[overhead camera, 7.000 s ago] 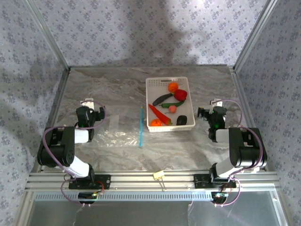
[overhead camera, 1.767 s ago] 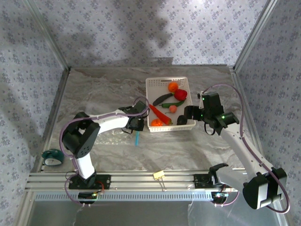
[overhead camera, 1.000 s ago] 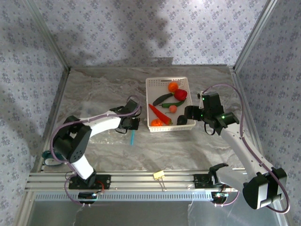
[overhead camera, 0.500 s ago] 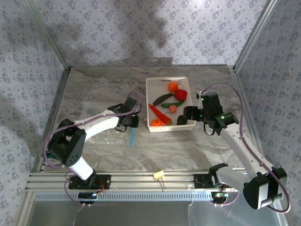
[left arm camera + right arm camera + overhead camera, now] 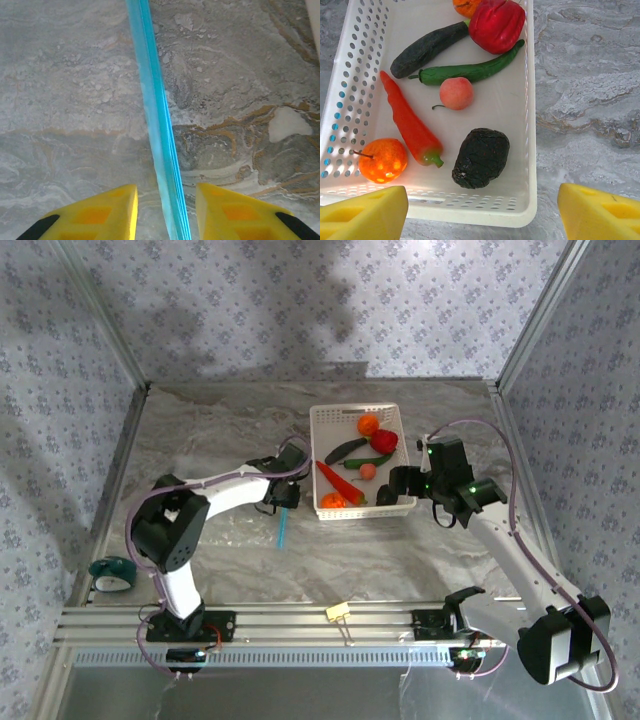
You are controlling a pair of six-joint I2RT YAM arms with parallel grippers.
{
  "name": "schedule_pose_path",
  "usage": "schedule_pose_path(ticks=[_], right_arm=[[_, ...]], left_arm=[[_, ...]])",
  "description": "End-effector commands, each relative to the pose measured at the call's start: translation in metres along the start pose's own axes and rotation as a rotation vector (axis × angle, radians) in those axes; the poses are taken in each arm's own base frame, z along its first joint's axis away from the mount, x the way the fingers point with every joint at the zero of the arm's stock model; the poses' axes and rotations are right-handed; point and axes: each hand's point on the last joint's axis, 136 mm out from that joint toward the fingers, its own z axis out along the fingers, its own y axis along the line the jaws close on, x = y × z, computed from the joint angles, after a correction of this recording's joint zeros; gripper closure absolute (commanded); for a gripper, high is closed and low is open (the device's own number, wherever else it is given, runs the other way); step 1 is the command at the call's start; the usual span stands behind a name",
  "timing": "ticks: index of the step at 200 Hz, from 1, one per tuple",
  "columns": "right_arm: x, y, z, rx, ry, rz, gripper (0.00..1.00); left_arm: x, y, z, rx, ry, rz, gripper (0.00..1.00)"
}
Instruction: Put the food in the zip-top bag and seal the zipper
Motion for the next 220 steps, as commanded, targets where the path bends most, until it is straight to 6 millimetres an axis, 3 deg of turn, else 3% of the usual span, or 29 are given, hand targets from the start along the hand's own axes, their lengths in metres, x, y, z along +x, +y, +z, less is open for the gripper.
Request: schedule_pose_path(ticks=[1, 24, 78, 107, 120, 137, 165, 188, 206, 220], right_arm=[[0.005, -0.003, -0.002, 0.012, 0.005, 0.001, 0.19], [0.005, -0.004, -0.002, 0.014, 0.007, 0.0, 0.19], [0.008, -0.008, -0.002, 0.022, 0.01, 0.004, 0.19], [0.007, -0.008, -0.002, 0.021, 0.007, 0.006, 0.19], [0.008, -0.008, -0.003, 0.019, 0.007, 0.006, 0.19], [0.009, -0.008, -0.003, 0.017, 0.01, 0.005, 0.2], [0.009, -0.005, -0.003, -0.001, 0.015, 0.003, 0.25], [0.008, 0.007, -0.005, -0.062, 0.021, 0.005, 0.31], [0.004, 0.028, -0.008, -0.163, 0.017, 0.01, 0.32], [0.001, 0.055, -0.014, -0.29, 0.011, -0.013, 0.33]], left_arm=[[-0.006, -0.002, 0.001, -0.022, 0.005, 0.031, 0.65], [-0.005, -0.002, 0.006, -0.028, 0.017, 0.035, 0.66], [-0.002, 0.008, 0.007, -0.021, 0.026, 0.015, 0.83], [-0.005, 0.008, -0.001, 0.001, 0.015, 0.015, 0.88], [-0.006, 0.009, -0.006, 0.011, 0.005, 0.016, 1.0], [-0.008, 0.008, -0.012, 0.034, -0.01, 0.019, 1.0], [-0.014, 0.008, -0.031, 0.08, -0.04, 0.013, 1.0], [-0.025, 0.005, -0.058, 0.165, -0.082, -0.027, 1.0], [-0.037, 0.005, -0.085, 0.232, -0.138, -0.068, 1.0], [-0.046, 0.007, -0.105, 0.269, -0.182, -0.089, 1.0]])
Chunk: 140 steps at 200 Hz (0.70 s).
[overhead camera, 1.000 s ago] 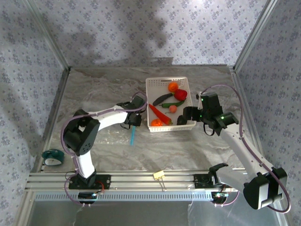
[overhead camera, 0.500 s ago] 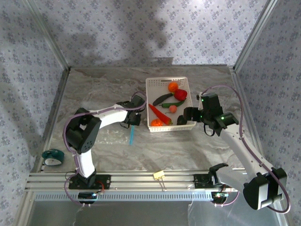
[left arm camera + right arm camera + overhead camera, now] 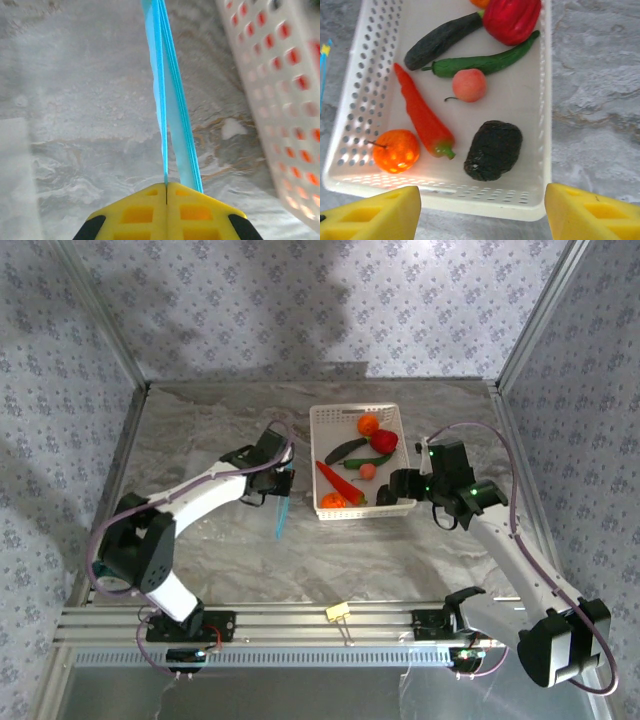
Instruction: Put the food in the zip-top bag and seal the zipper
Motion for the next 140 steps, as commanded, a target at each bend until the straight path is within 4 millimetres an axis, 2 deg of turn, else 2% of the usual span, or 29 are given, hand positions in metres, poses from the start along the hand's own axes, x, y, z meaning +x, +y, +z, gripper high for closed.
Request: schedule_pose_path(ticks=[1, 19, 40, 61, 80, 113, 140], right_arm=[[-0.007, 0.045, -0.009, -0.211, -0.014, -0.022, 0.33], [-0.01, 0.084, -0.014, -0.369, -0.026, -0.036, 0.35], [-0.011, 0.122, -0.014, -0.479, -0.018, -0.062, 0.41], [-0.013, 0.153, -0.006, -0.527, 0.004, -0.09, 0.47], [-0.014, 0.179, 0.005, -0.565, 0.028, -0.115, 0.47], [-0.015, 0.206, 0.034, -0.554, 0.079, -0.132, 0.46], [-0.012, 0.215, 0.053, -0.54, 0.112, -0.131, 0.46]], left_arm=[[-0.019, -0.01, -0.039, 0.103, -0.067, -0.042, 1.0], [-0.031, -0.011, -0.059, 0.143, -0.111, -0.064, 1.0], [-0.042, -0.015, -0.07, 0.204, -0.146, -0.092, 1.0], [-0.049, -0.021, -0.07, 0.242, -0.165, -0.103, 1.0], [-0.056, -0.027, -0.068, 0.274, -0.184, -0.116, 1.0], [-0.07, -0.038, -0.07, 0.342, -0.221, -0.135, 1.0], [-0.078, -0.045, -0.071, 0.385, -0.237, -0.143, 1.0]])
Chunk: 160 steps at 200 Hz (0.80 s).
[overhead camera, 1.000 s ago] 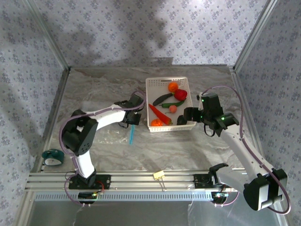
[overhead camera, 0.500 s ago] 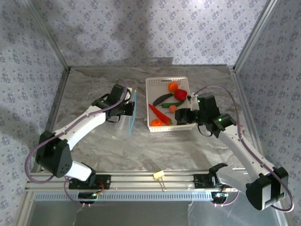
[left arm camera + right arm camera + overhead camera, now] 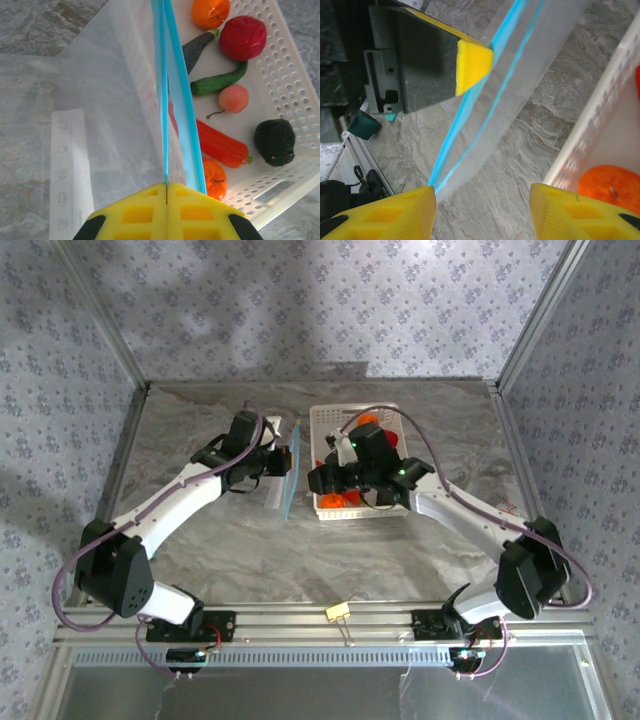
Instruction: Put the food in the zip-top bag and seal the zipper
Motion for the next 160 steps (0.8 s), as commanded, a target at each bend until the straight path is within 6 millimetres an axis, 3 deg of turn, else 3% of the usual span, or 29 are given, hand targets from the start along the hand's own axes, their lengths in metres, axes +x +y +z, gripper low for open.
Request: schedule_pose_path(ticks=[1, 11, 14, 26, 106, 148, 160], right_arm=[[-0.012, 0.006, 0.011, -0.004, -0.014, 0.012, 0.46], [-0.01, 0.003, 0.017, 0.004, -0.005, 0.018, 0.46], [-0.02, 0.009, 0.014, -0.008, -0.027, 0.009, 0.46], [-0.022, 0.008, 0.018, -0.003, -0.026, 0.01, 0.47], [-0.013, -0.014, 0.044, 0.072, 0.033, 0.037, 0.59], [-0.016, -0.027, 0.052, 0.133, 0.043, 0.035, 0.75], [-0.018, -0.031, 0.052, 0.161, 0.038, 0.036, 0.85]], left_arm=[[-0.024, -0.02, -0.003, 0.091, -0.058, -0.016, 1.0], [-0.024, -0.022, -0.001, 0.105, -0.057, -0.019, 1.0], [-0.025, -0.022, -0.001, 0.108, -0.057, -0.021, 1.0], [-0.024, -0.023, 0.0, 0.115, -0.055, -0.025, 1.0], [-0.027, -0.027, -0.002, 0.173, -0.072, -0.052, 1.0], [-0.023, -0.03, -0.003, 0.194, -0.057, -0.052, 1.0], [-0.021, -0.027, -0.004, 0.181, -0.05, -0.048, 1.0]])
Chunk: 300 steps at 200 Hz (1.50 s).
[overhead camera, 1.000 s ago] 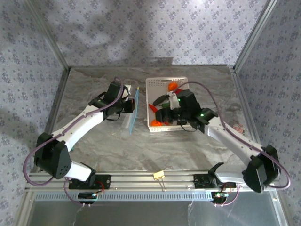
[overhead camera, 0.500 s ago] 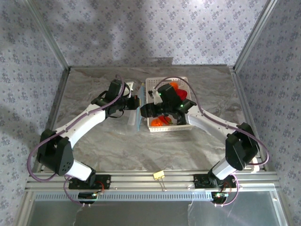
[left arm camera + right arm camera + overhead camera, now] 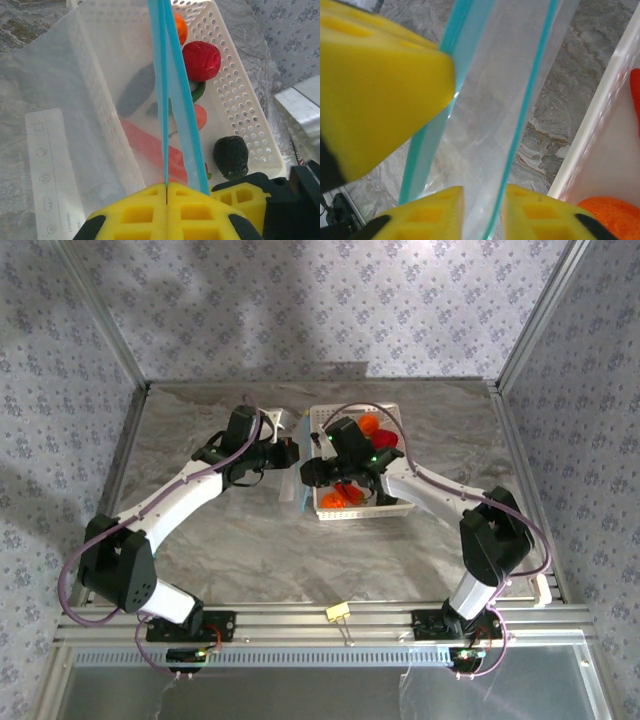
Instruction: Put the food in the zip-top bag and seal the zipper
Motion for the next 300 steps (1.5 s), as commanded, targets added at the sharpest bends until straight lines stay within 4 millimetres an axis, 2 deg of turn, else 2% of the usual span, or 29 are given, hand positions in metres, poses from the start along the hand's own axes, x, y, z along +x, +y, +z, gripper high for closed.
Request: schedule_pose_path(ticks=[1, 8, 25, 45, 76, 97, 103, 117, 130, 159, 179, 209, 223, 237, 249, 259, 270, 300], right_arm=[[-0.011, -0.003, -0.001, 0.059, -0.018, -0.005, 0.87], [-0.012, -0.006, -0.002, 0.08, -0.026, 0.0, 1.0], [-0.014, -0.009, -0.007, 0.107, -0.045, -0.002, 1.0], [-0.015, -0.003, -0.011, 0.104, -0.055, -0.013, 1.0], [-0.016, 0.014, -0.01, 0.077, -0.06, -0.033, 1.0], [-0.017, 0.02, -0.007, 0.083, -0.066, -0.041, 1.0], [-0.017, 0.021, -0.006, 0.094, -0.067, -0.045, 1.0], [-0.018, 0.021, -0.004, 0.114, -0.073, -0.054, 1.0], [-0.018, 0.022, -0.002, 0.117, -0.075, -0.052, 1.0], [-0.021, 0.022, -0.001, 0.118, -0.086, -0.043, 1.0], [-0.023, 0.023, -0.003, 0.119, -0.095, -0.041, 1.0], [-0.026, 0.027, -0.006, 0.101, -0.107, -0.04, 1.0], [-0.028, 0.03, -0.008, 0.091, -0.114, -0.043, 1.0], [-0.03, 0.032, -0.013, 0.085, -0.125, -0.042, 1.0], [-0.033, 0.028, -0.019, 0.103, -0.137, -0.044, 1.0], [-0.035, 0.021, -0.024, 0.138, -0.143, -0.048, 1.0], [-0.035, 0.009, -0.028, 0.184, -0.14, -0.044, 1.0], [-0.029, -0.022, -0.021, 0.293, -0.074, -0.014, 1.0]], left_arm=[[-0.003, -0.006, -0.007, 0.028, -0.009, 0.002, 1.0], [0.0, -0.001, -0.008, 0.004, -0.002, 0.008, 1.0], [0.004, 0.013, -0.011, -0.072, 0.006, 0.025, 1.0], [0.011, 0.023, -0.013, -0.121, 0.023, 0.031, 1.0], [0.014, 0.025, -0.012, -0.119, 0.028, 0.019, 1.0], [0.014, 0.021, -0.014, -0.103, 0.029, 0.013, 0.92], [0.014, 0.02, -0.016, -0.102, 0.026, 0.011, 0.85], [0.013, 0.018, -0.019, -0.098, 0.019, 0.012, 0.75], [0.014, 0.017, -0.022, -0.095, 0.017, 0.011, 0.74], [0.019, 0.015, -0.027, -0.083, 0.019, 0.0, 0.76], [0.023, 0.017, -0.027, -0.085, 0.026, -0.006, 0.83], [0.031, 0.023, -0.019, -0.099, 0.063, -0.008, 0.96], [0.033, 0.028, -0.014, -0.115, 0.078, -0.007, 1.0], [0.033, 0.035, -0.013, -0.152, 0.083, 0.009, 1.0], [0.027, 0.045, -0.02, -0.233, 0.075, 0.056, 1.0], [0.02, 0.056, -0.034, -0.345, 0.069, 0.114, 1.0], [0.005, 0.06, -0.054, -0.451, 0.053, 0.19, 1.0], [-0.027, 0.048, -0.103, -0.635, 0.028, 0.349, 1.0]])
